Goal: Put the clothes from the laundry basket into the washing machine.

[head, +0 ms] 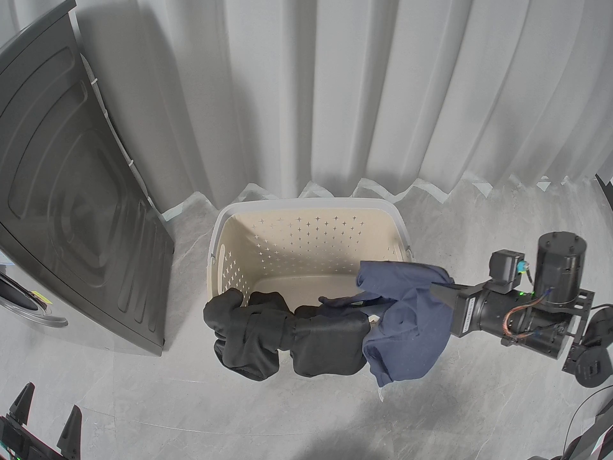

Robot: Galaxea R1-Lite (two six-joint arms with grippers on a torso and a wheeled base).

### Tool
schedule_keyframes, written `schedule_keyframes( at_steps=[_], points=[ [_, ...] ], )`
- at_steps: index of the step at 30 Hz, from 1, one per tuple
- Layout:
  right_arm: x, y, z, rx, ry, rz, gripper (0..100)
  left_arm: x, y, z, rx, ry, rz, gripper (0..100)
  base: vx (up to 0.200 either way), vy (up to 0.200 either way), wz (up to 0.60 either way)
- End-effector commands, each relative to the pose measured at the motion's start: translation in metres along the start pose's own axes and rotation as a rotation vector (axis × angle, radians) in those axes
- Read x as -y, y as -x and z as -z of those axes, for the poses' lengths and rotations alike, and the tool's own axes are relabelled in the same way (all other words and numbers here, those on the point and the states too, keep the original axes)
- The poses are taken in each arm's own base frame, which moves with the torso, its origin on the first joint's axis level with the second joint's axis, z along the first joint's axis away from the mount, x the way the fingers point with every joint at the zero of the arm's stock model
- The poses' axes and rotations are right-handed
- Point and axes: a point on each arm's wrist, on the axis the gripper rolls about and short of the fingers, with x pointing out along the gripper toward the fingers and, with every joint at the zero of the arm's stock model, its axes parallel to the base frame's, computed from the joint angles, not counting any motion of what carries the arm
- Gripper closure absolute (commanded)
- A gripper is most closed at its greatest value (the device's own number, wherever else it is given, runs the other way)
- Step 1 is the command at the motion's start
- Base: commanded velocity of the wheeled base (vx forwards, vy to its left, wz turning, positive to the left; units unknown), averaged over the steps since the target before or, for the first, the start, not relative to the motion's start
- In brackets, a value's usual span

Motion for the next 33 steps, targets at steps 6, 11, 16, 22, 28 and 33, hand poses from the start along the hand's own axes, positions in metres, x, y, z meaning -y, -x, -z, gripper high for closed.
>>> schedule_keyframes(
  at_steps=[6, 11, 16, 22, 28, 33],
  points=[
    [-0.02, 0.068, -0.042, 0.263, 0.059, -0.117, 100, 0.0, 0.0, 0.004, -0.001, -0.002, 0.0, 0, 0.0, 0.0, 0.0],
    [-0.022, 0.083, -0.052, 0.326, 0.069, -0.142, 100, 0.0, 0.0, 0.004, -0.001, -0.002, 0.001, 0, 0.0, 0.0, 0.0],
    [-0.022, 0.085, -0.049, 0.318, 0.076, -0.142, 100, 0.0, 0.0, 0.004, -0.001, -0.002, 0.001, 0, -0.2, 0.0, 0.0],
    [-0.021, 0.085, -0.045, 0.304, 0.078, -0.157, 100, 0.0, 0.0, 0.004, -0.001, -0.001, 0.001, 0, -0.2, 0.0, 0.0],
    [-0.022, 0.085, -0.045, 0.306, 0.079, -0.165, 100, 0.0, 0.0, 0.004, -0.001, -0.001, 0.001, 0, -0.2, 0.0, 0.0],
    [-0.024, 0.085, -0.043, 0.298, 0.081, -0.187, 100, 0.0, 0.0, 0.004, -0.001, -0.001, 0.001, 0, -0.04, 0.0, 0.0]
  ],
)
